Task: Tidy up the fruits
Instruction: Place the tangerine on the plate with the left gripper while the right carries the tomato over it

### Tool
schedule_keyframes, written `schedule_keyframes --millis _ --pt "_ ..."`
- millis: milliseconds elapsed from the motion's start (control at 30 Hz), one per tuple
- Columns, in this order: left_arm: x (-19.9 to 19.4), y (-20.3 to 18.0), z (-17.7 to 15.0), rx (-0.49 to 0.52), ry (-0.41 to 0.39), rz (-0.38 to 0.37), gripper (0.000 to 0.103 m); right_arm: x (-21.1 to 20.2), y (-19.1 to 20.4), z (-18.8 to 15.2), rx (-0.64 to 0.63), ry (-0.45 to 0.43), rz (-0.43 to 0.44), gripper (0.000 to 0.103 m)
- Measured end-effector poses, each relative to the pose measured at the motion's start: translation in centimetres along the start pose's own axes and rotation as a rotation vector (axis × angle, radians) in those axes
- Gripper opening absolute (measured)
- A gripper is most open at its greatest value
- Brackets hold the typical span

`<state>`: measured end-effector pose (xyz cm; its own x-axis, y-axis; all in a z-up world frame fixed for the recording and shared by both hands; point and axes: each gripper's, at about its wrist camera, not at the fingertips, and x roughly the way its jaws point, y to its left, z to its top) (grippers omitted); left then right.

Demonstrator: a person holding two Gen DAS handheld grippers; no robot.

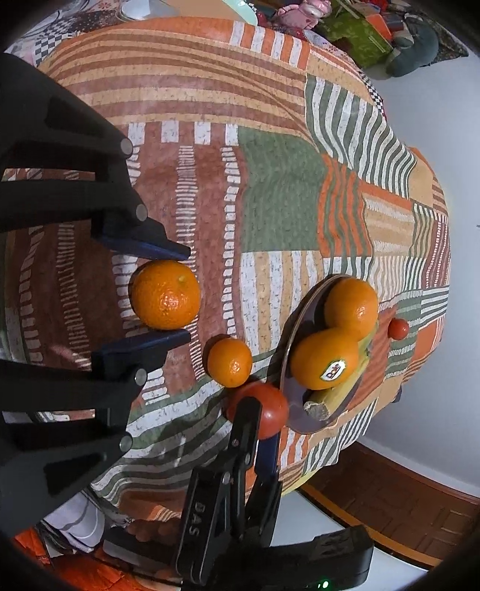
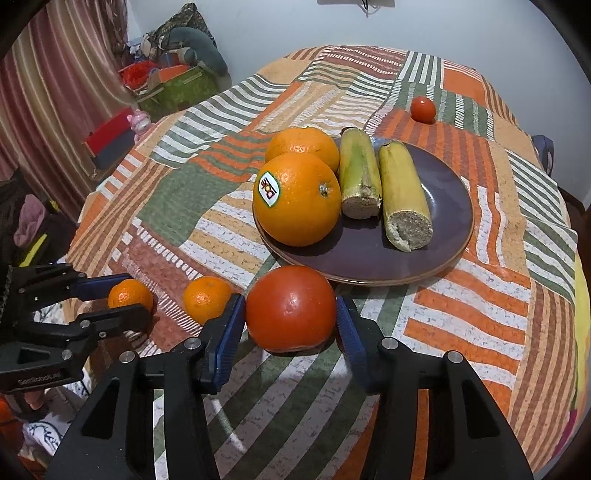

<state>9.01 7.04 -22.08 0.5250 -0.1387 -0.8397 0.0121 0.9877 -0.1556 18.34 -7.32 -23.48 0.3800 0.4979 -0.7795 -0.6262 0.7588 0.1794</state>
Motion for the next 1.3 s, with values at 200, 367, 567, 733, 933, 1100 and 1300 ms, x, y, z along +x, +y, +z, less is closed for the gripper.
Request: schedule_keyframes --millis 200,367,567,733,933,1100,1300 --pt "-0.9 0.3 1.2 0.003 -0.037 0.014 0.038 -1.3 -0.1 0.3 -0.003 -0.036 -0.006 0.047" --pt "-1.9 -0.1 3.1 0.027 -0.088 0.025 0.038 -2.5 -0.5 1.0 -0.001 -0.073 -0.016 0.047" --pt "-2.7 -1.1 5.9 0.067 -0.147 0.026 0.038 -4.1 -1.9 2.3 0.013 -0.129 -0.041 0.047" --pt "-3.0 -2.1 8.5 0.104 -0.190 0.020 0.038 -5.2 -3.3 3.3 0.022 -0.172 -0.070 0.047" --pt "-2.5 -3.5 11.5 0.146 -0.225 0.009 0.038 -5.8 -5.1 5.0 0.029 -0.208 -0.101 0.047" --pt "-1.4 -4.5 14.0 0.172 -0.239 0.002 0.038 -5.8 -6.7 6.4 0.033 -0.231 -0.116 0.047" --pt "0.9 -5.2 15.9 0.179 -0.222 -0.015 0.038 -4.8 -8.2 7.7 0.028 -0.230 -0.124 0.047"
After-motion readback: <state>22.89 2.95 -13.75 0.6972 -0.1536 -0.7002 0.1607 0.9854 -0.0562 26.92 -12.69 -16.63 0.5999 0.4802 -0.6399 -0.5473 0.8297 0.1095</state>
